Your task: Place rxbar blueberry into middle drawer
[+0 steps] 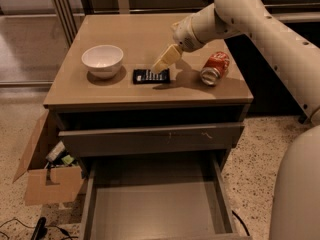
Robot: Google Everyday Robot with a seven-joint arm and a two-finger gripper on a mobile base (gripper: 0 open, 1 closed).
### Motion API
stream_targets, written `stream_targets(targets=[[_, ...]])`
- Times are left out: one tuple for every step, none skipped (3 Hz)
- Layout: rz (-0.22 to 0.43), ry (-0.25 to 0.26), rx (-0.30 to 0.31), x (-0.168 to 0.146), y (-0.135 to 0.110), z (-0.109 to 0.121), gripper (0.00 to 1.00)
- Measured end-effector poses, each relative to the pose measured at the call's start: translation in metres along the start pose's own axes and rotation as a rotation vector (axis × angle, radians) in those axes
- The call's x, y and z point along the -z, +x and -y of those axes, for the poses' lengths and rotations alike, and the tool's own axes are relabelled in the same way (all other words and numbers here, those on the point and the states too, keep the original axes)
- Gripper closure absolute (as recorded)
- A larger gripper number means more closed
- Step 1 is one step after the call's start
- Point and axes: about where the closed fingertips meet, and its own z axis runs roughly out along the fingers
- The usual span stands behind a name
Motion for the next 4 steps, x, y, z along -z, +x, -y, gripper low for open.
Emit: stream_targets(targets=[[-0.032, -0.058, 0.019, 0.015, -0.007, -0.019, 0.0], [-0.056, -0.112, 0.027, 0.028, -0.01, -0.037, 0.0], [-0.058, -0.153, 0.02, 0.029, -0.011, -0.049, 0.0], [-0.037, -0.13, -0.023, 0.015, -0.006, -0.043, 0.0]])
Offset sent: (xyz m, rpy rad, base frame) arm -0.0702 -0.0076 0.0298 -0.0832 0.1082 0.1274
